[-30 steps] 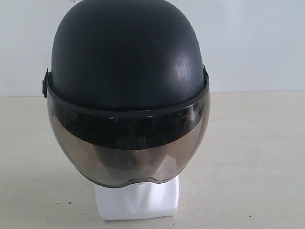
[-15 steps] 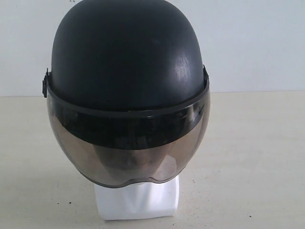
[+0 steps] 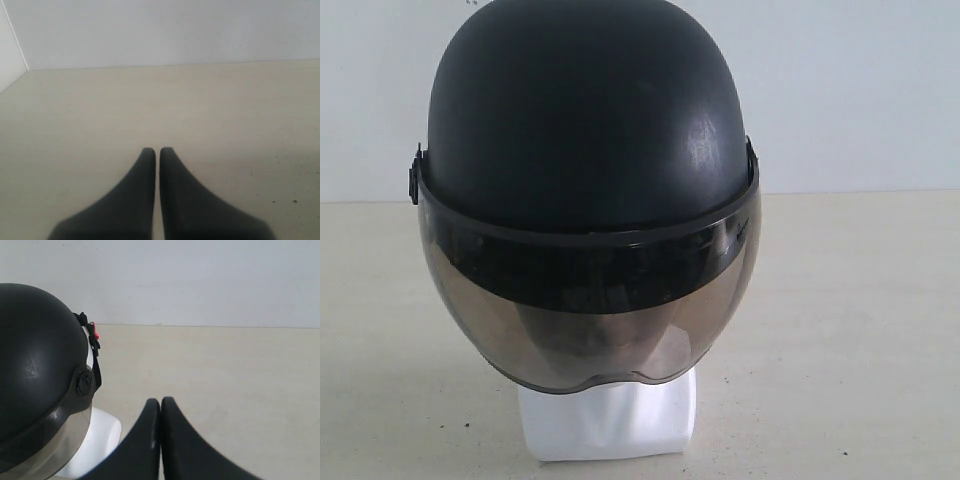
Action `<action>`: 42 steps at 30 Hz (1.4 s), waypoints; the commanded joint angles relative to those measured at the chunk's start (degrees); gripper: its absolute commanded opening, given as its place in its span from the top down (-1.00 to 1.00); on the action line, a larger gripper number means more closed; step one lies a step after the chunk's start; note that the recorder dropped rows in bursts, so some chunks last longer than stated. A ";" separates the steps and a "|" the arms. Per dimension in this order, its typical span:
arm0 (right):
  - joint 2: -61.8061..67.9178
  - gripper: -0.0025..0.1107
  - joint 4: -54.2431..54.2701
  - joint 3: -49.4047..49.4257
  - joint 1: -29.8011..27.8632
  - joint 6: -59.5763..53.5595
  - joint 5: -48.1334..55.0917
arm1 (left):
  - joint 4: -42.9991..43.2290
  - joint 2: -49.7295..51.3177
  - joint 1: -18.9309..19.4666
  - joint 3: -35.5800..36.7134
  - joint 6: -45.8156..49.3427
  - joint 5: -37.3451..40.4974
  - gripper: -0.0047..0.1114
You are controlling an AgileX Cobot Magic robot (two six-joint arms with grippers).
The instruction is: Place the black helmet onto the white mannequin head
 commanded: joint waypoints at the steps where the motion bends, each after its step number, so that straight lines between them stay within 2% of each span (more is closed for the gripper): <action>1: -0.04 0.96 -0.04 -0.20 -0.05 0.03 -0.06 | 0.23 -0.19 0.14 0.20 -0.68 -0.14 0.84; 8: -0.04 0.96 -0.04 -0.20 -0.05 0.03 -0.06 | 0.23 -0.19 0.14 0.20 -0.68 -0.24 0.84; 11: -0.04 0.96 -1.97 -0.20 -0.05 -5.38 -1.50 | 0.23 -0.19 0.14 0.20 -0.68 -0.24 0.84; 14: 0.55 0.96 -4.43 1.65 -0.05 -5.20 -11.24 | 0.23 -0.19 0.14 0.20 -0.68 -0.24 0.84; 18: 2.11 0.96 -3.60 11.36 -0.05 -4.27 -34.82 | 0.23 -0.19 0.14 0.20 -0.68 -0.24 0.84; 21: 3.13 0.96 -2.58 19.99 -0.05 -4.18 -48.02 | 0.23 -0.19 0.14 0.20 -0.68 -0.24 0.84; 23: 3.50 0.96 -2.58 25.12 -0.05 -4.15 -53.31 | 0.23 -0.19 0.14 0.20 -0.68 -0.24 0.84; 30: 3.24 0.96 -2.58 43.14 -1.35 -3.80 -65.08 | 0.23 -0.19 0.14 0.20 -0.68 -0.24 0.84; 34: -4.62 0.96 -2.58 55.08 -6.91 1.70 -73.33 | 0.23 -0.19 0.14 0.20 -0.68 -0.24 0.84; 38: -15.66 0.96 -2.09 64.72 -12.89 2.23 -78.41 | 0.23 -0.19 0.14 0.20 -0.68 -0.24 0.84; 42: -25.98 0.96 -2.09 70.09 -18.09 2.72 -79.69 | 0.23 -0.19 0.14 0.20 -0.68 -0.24 0.84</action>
